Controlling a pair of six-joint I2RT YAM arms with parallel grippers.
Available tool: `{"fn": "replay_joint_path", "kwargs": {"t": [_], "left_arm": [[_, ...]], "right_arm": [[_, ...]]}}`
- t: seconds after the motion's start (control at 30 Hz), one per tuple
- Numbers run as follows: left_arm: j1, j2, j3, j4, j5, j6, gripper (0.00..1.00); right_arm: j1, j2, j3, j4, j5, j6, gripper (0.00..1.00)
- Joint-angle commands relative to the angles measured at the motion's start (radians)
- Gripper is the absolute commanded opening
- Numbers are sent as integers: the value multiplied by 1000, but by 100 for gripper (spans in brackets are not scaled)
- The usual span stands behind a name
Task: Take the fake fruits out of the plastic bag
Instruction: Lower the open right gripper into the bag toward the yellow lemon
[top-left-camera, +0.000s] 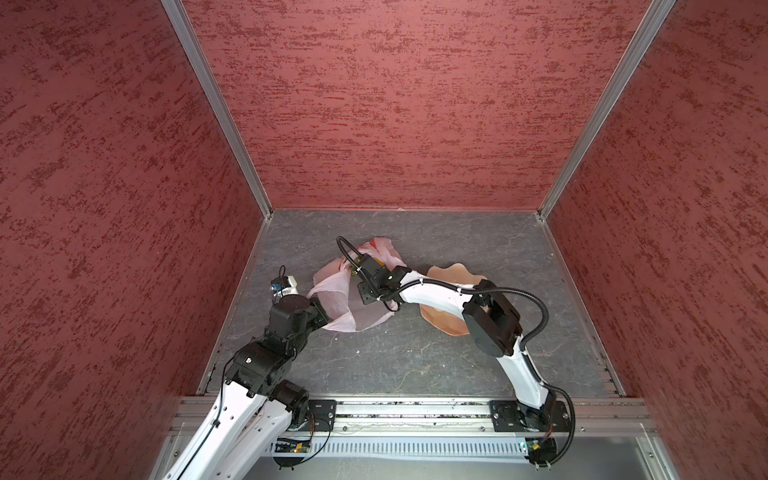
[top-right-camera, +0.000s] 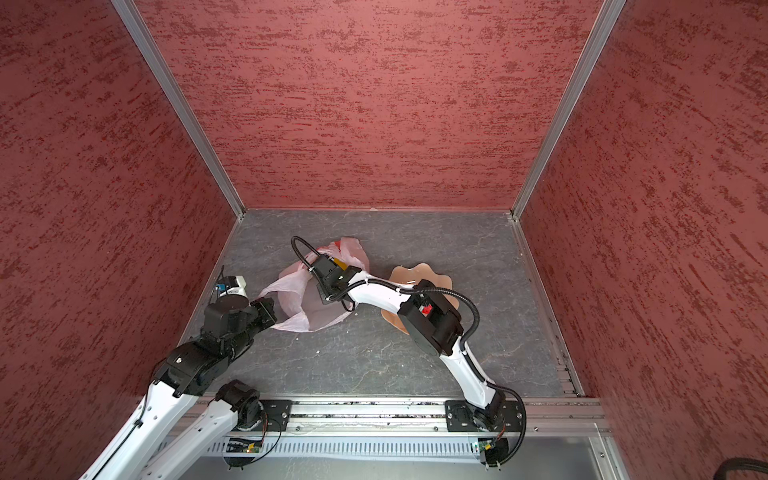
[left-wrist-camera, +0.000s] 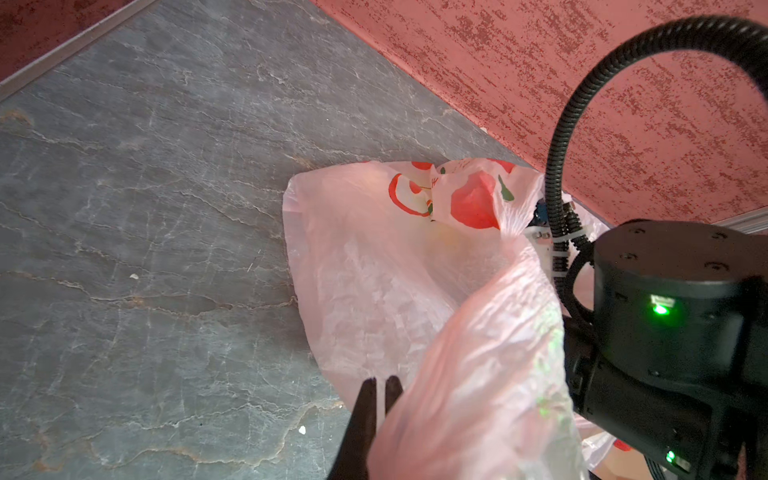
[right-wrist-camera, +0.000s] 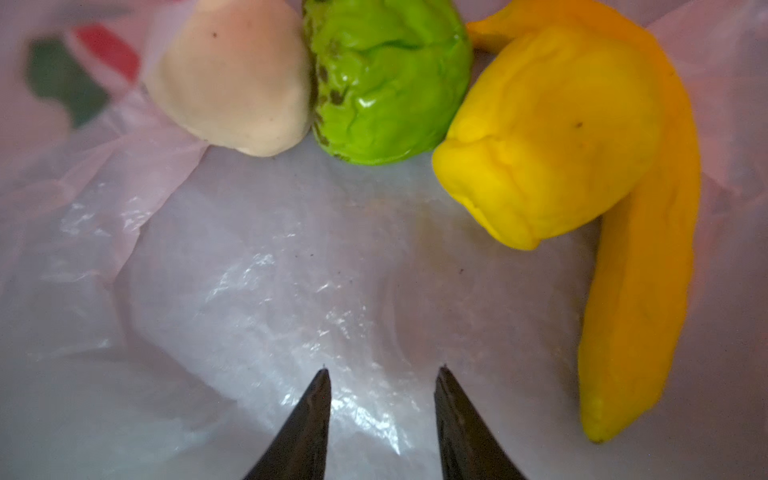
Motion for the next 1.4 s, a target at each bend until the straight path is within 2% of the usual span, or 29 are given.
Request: {"fn": "replay_joint_path", "kwargs": {"t": [0.0, 0.2, 0.47, 0.67, 1.13, 1.37], "left_arm": [[5, -12, -22, 28, 26, 10, 10], [5, -2, -67, 58, 58, 27, 11], [5, -4, -92, 72, 82, 47, 11], [5, -24, -107, 68, 112, 53, 11], [5, -49, -124, 88, 173, 64, 10], [5, -59, -132, 81, 202, 64, 10]], "right_arm": [[-16, 10, 44, -11, 64, 6, 45], [-38, 22, 57, 28, 97, 81, 55], [-42, 44, 74, 79, 161, 260, 66], [-42, 82, 151, 41, 229, 346, 72], [-97, 121, 160, 89, 227, 579, 76], [-103, 143, 157, 146, 212, 615, 76]]}}
